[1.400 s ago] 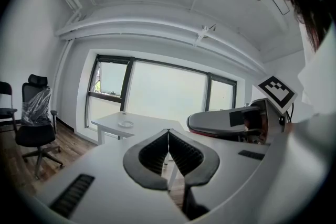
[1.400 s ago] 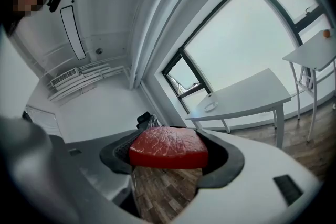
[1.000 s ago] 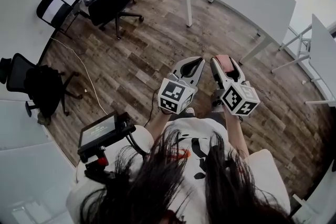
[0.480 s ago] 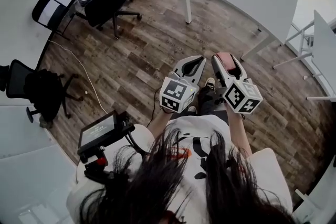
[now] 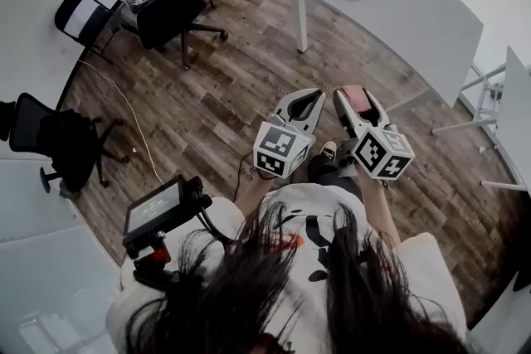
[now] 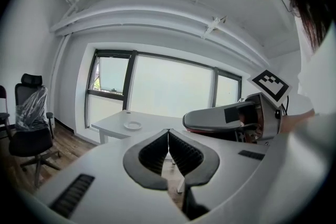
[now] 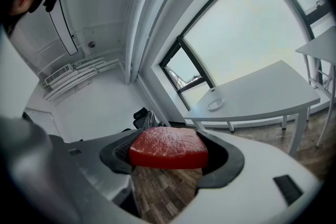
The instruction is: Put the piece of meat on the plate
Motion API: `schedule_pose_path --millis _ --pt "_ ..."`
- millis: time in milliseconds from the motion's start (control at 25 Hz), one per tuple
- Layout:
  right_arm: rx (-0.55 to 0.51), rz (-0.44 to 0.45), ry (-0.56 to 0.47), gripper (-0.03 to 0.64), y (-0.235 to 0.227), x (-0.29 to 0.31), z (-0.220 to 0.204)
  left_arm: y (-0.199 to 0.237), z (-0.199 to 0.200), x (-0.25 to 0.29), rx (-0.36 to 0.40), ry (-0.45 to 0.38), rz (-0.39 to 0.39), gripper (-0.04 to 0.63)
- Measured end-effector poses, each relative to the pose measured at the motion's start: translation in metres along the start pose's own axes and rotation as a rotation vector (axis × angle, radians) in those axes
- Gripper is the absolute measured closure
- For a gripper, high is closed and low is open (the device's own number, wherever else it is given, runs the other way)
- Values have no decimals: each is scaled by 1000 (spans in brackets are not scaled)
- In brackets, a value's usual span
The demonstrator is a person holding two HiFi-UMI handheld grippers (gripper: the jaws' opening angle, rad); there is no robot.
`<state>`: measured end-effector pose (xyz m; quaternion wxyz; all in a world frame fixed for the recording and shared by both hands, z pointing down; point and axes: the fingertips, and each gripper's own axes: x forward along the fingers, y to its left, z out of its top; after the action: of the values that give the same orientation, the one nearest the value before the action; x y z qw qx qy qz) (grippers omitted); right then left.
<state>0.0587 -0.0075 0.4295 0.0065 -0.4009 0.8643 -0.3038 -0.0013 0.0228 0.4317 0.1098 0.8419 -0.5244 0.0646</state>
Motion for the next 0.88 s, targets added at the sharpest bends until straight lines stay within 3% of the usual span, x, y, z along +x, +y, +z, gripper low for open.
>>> schedule_pose_path --millis 240,520,880 --pt "6 23 20 295 -45 61 42 37 23 75 -5 -9 28 589" --pt "39 27 19 295 -78 87 69 49 38 120 -4 4 38 589" --pt "98 -9 28 295 -127 111 82 46 35 179 7 47 -14 589"
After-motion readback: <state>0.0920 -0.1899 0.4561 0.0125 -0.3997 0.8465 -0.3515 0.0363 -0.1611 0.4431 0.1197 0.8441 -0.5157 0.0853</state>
